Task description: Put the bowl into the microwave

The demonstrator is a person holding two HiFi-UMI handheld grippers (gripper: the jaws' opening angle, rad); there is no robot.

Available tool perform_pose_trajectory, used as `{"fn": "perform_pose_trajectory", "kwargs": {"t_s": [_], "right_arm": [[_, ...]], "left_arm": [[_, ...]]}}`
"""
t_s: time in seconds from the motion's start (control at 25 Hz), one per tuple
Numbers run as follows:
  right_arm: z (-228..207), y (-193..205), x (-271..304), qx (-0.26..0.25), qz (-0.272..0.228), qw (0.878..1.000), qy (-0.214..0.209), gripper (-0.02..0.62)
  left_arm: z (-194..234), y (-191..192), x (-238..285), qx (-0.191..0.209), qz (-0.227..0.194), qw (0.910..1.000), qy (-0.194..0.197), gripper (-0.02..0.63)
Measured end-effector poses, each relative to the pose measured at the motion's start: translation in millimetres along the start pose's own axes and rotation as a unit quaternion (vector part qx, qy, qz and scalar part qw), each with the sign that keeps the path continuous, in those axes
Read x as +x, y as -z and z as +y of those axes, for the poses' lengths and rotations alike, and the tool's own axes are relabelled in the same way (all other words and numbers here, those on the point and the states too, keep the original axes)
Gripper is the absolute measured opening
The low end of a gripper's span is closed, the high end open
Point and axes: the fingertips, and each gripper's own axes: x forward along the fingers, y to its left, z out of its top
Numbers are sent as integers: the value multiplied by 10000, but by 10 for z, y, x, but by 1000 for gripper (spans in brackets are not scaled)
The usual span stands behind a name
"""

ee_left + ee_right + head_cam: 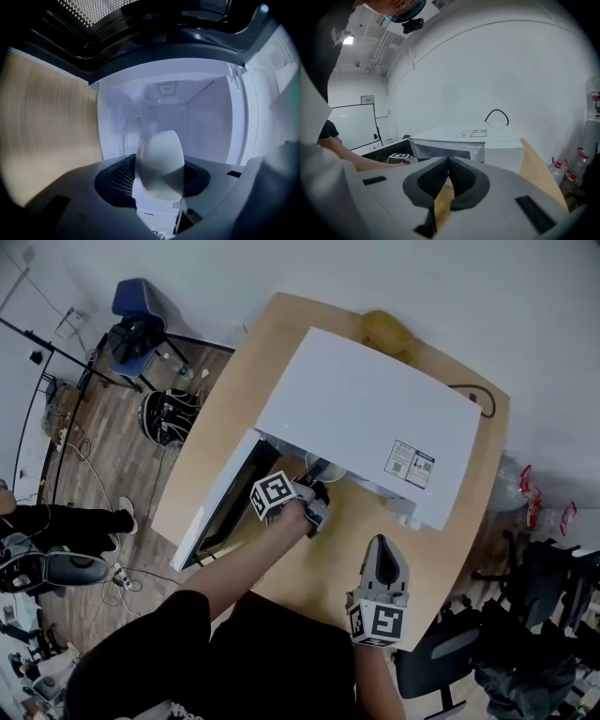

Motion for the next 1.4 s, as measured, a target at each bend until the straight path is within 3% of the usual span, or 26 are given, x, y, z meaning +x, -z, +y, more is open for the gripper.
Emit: {"fn": "perform_pose_trajectory", "kwargs": {"t_s": [0.52, 1.0, 1.24, 1.4], "right_arm": [[137, 32, 27, -9, 49, 9996, -262, 60], [12, 71, -22, 22, 51, 9999, -124, 60], [11, 75, -12, 23, 46, 9999, -120, 60], [6, 43, -9, 32, 22, 9999, -101, 60]], "left_arm": [[104, -159, 220, 33, -166, 9996, -225, 210], [74, -205, 377, 193, -279, 9989, -336, 212], [55, -197, 424, 831, -214, 9946, -587, 212], [62, -222, 405, 1053, -252, 9908, -808, 212]]}}
